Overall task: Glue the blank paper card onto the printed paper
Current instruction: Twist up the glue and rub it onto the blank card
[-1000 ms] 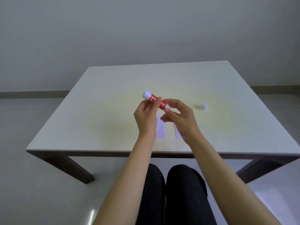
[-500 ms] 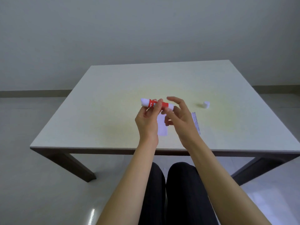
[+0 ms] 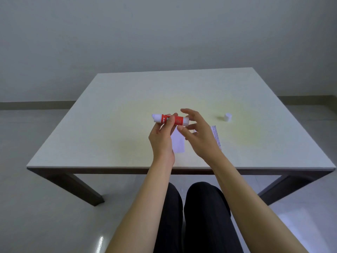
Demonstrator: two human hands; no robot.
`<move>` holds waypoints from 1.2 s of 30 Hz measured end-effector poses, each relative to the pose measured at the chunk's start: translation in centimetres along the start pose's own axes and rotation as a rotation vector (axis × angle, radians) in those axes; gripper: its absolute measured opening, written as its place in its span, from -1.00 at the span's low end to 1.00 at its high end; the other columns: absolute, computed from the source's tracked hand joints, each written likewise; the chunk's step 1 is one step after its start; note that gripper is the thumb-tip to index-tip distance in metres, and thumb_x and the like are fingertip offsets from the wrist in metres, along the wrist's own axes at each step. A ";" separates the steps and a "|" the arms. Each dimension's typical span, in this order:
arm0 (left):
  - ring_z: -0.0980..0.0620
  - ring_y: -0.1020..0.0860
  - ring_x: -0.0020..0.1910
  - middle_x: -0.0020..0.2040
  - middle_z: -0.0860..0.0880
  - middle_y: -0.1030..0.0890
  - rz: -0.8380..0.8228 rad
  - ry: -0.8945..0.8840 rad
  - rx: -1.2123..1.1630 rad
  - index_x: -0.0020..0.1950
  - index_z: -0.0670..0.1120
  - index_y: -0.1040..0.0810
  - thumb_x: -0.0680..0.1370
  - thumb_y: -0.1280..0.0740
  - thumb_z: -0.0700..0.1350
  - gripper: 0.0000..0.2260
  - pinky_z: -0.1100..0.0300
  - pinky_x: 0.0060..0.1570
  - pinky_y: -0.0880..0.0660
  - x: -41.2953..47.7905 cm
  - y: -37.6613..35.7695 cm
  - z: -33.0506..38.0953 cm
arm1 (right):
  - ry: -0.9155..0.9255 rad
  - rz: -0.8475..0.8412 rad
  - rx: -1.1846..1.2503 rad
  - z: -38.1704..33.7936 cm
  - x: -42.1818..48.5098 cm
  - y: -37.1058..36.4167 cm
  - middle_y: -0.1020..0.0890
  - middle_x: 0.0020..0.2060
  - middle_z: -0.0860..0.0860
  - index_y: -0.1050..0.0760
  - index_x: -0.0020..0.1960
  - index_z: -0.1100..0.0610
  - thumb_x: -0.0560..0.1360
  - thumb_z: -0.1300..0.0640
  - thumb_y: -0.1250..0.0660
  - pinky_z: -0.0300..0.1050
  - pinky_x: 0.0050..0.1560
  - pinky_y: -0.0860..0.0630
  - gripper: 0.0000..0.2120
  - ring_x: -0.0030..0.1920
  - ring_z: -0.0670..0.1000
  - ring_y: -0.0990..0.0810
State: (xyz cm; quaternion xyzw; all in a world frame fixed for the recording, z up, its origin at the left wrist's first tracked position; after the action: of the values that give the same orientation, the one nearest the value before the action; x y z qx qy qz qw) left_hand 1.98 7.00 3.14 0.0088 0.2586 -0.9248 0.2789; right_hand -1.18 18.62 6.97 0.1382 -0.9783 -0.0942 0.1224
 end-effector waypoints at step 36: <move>0.02 -0.60 0.16 0.03 -0.06 -0.70 -0.122 -0.034 0.029 -0.28 0.06 -0.71 0.45 -0.44 -0.14 -0.85 0.15 0.23 -0.43 -0.7 -3.5 1.0 | -0.272 -0.012 0.224 2.3 -0.1 2.6 -0.54 -0.42 0.02 -0.61 -0.06 0.11 0.57 -0.09 -0.22 -0.26 -0.47 -0.40 -0.68 -0.53 -0.02 -0.44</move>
State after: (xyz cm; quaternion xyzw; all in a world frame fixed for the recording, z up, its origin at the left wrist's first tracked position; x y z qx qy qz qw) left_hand 0.92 9.33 5.77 -0.0188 0.2404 -0.9438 0.2262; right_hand -2.33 21.49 5.31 0.1428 -0.9894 -0.0031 -0.0277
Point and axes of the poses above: each hand's wrist, its own x-axis towards the middle knuckle, its own y-axis out of the back of the hand, z = x × y, the point moved 8 cm from there along x, towards the middle knuckle
